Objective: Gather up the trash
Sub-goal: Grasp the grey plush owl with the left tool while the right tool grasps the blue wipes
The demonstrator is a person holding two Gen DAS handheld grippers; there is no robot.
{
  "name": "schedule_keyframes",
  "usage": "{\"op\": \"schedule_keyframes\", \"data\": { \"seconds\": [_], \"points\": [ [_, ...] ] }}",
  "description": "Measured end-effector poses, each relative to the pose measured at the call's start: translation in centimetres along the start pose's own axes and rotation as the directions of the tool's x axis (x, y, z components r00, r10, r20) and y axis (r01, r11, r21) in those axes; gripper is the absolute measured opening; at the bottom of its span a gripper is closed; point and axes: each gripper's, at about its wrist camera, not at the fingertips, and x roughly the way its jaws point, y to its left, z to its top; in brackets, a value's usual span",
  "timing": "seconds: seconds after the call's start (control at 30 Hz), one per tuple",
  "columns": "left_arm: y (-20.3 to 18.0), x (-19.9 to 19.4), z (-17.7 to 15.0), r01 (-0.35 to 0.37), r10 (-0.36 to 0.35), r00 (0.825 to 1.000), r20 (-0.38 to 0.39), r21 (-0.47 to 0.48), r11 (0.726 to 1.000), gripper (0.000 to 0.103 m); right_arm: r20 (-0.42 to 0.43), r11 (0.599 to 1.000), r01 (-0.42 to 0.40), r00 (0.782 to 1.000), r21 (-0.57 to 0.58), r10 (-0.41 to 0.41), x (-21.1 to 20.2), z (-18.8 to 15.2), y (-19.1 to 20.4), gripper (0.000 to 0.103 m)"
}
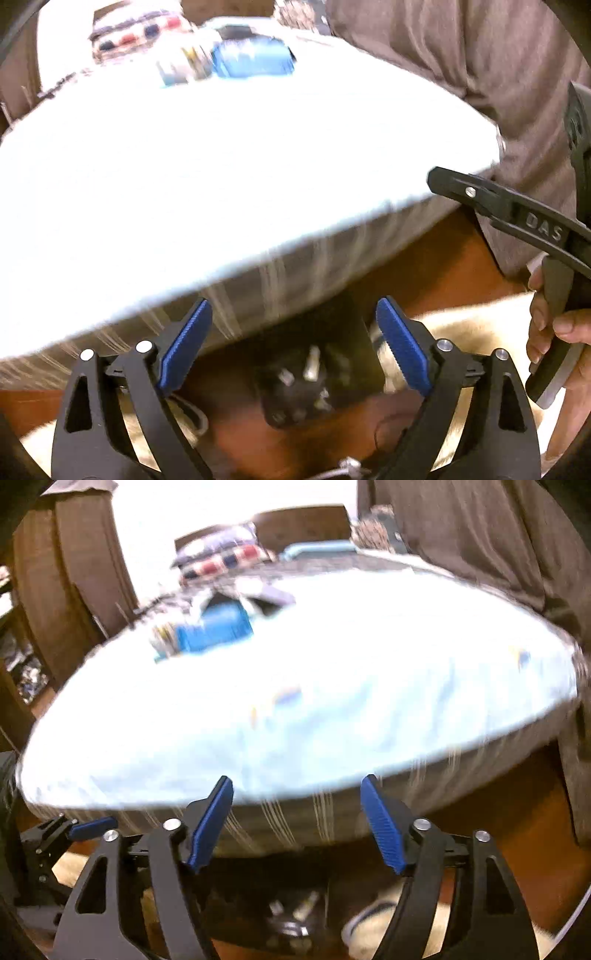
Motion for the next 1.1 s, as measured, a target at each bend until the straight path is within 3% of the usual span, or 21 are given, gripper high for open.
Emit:
{"op": "schedule_keyframes", "data": {
  "seconds": [0.17,0.33,0.6,0.9,1.1],
  "points": [
    [2.8,-2.8,3.8,-0.066,0.068,0.994,0.080,-0.033,0.997,0.094,0.055,0.999,-0.040,0.998,-0.010,0.041,-0.3,4.8,1.1,0.087],
    [6.5,-2.9,7.5,-0.133,0.140,0.984,0.107,-0.069,0.989,0.095,0.067,0.997,-0.069,0.995,-0.032,0.071,1.2,8.2,2.6,0.088],
    [10.3,-1.6,11.3,-0.188,0.198,0.975,0.102,-0.102,0.977,0.095,-0.005,0.992,-0.120,0.993,-0.031,0.120,7.6,11.6,5.4,0.088],
    [12.5,0.4,14.2,-0.191,0.201,0.976,0.088,-0.109,0.975,0.095,-0.084,0.991,-0.131,0.988,-0.037,0.128,13.7,14.0,7.6,0.088],
    [13.3,1.3,15.5,-0.191,0.201,0.975,0.090,-0.110,0.975,0.095,-0.105,0.987,-0.155,0.983,-0.046,0.149,15.3,14.4,8.0,0.083]
  ]
}}
